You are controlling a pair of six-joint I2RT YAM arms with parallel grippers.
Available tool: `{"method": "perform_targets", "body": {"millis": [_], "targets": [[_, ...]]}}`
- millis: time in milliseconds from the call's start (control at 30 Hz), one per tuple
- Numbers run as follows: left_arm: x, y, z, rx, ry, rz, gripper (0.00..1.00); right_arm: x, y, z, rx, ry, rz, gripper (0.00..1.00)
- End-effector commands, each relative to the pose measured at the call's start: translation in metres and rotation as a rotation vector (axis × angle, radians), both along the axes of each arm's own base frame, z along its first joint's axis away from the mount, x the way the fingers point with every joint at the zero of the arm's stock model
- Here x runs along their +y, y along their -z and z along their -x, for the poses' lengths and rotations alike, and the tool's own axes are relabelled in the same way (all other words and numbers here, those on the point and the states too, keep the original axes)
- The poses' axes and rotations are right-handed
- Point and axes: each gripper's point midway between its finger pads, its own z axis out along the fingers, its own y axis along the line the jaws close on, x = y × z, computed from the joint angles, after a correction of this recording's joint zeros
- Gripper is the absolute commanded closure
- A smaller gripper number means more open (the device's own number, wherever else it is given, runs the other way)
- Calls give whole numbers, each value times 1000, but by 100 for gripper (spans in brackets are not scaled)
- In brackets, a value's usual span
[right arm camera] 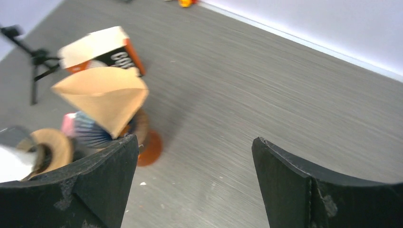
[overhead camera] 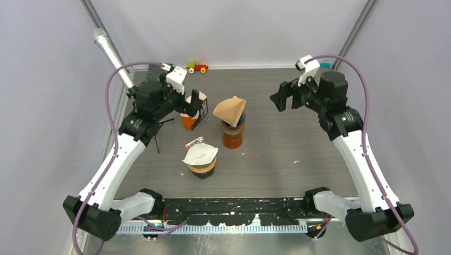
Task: Place the coffee filter in the dripper
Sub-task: Reset both arms
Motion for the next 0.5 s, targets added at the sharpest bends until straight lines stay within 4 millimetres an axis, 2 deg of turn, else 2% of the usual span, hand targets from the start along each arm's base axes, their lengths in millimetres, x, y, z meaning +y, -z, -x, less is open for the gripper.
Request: {"method": "perform_targets", "body": {"millis": [0,133,267,467], "targets": [[-31,-20,0,44,158,39,0,58,-30,21,-13,-391,-22,7],[-46,-15,-12,128,190,69,0,94,-27,28,9,-566,93,7],[-52,0,-25,213,169,86,0,128,-10,39,11,-747,245,7],[-56,13,-34,277,158,79,0,154,22,43,53,-928,406,8]]}}
